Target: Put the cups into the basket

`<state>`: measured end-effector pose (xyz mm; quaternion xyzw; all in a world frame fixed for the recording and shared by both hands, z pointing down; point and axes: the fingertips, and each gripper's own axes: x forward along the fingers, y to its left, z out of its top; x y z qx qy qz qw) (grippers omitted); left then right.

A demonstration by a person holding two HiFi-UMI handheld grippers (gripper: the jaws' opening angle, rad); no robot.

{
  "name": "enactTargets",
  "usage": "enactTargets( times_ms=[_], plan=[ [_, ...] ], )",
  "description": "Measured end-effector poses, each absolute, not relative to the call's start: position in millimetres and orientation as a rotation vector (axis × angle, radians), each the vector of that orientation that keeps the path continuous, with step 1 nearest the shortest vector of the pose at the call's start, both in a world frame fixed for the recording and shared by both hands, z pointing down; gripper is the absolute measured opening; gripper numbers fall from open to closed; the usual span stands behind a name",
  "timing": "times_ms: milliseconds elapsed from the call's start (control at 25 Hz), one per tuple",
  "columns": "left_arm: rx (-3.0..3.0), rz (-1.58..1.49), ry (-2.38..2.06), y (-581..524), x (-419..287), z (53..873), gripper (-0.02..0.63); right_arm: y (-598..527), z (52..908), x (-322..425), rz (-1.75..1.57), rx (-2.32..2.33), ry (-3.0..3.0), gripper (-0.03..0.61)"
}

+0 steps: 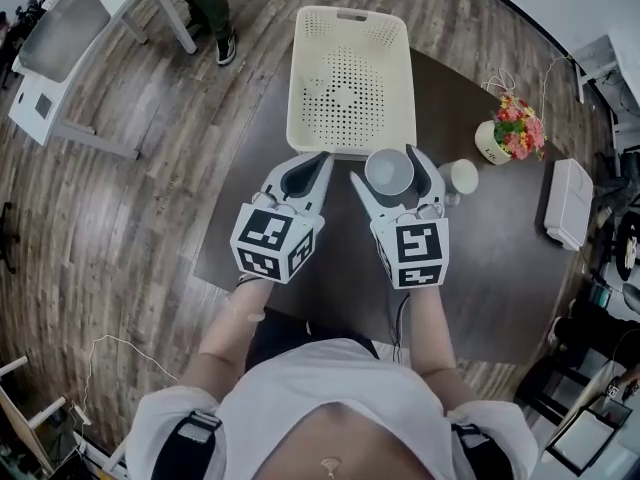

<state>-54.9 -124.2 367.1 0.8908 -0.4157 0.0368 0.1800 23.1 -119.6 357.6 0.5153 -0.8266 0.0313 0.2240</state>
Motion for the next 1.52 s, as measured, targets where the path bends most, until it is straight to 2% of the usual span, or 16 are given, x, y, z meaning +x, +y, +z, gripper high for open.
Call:
enactTargets(
  times_ms=[560, 920, 1520],
  plan=[
    [2.523, -0.041, -1.297, -238.6, -79.7, 338.9, 0.011, -261.6, 340.5, 25.6, 0.054, 1.533, -2.306, 0.393],
    [2.485, -0.086, -1.317, -265.6, -82.9, 349.3, 0.011, -336.5, 388.2, 27.1, 0.123, 1.536, -2.273, 0.393],
    [2.491, -0.095, -1.263, -278.1, -68.7, 362.7, 0.011, -369.4, 454.0, 34.0, 0.296, 1.516, -2.215, 0.393]
  ],
)
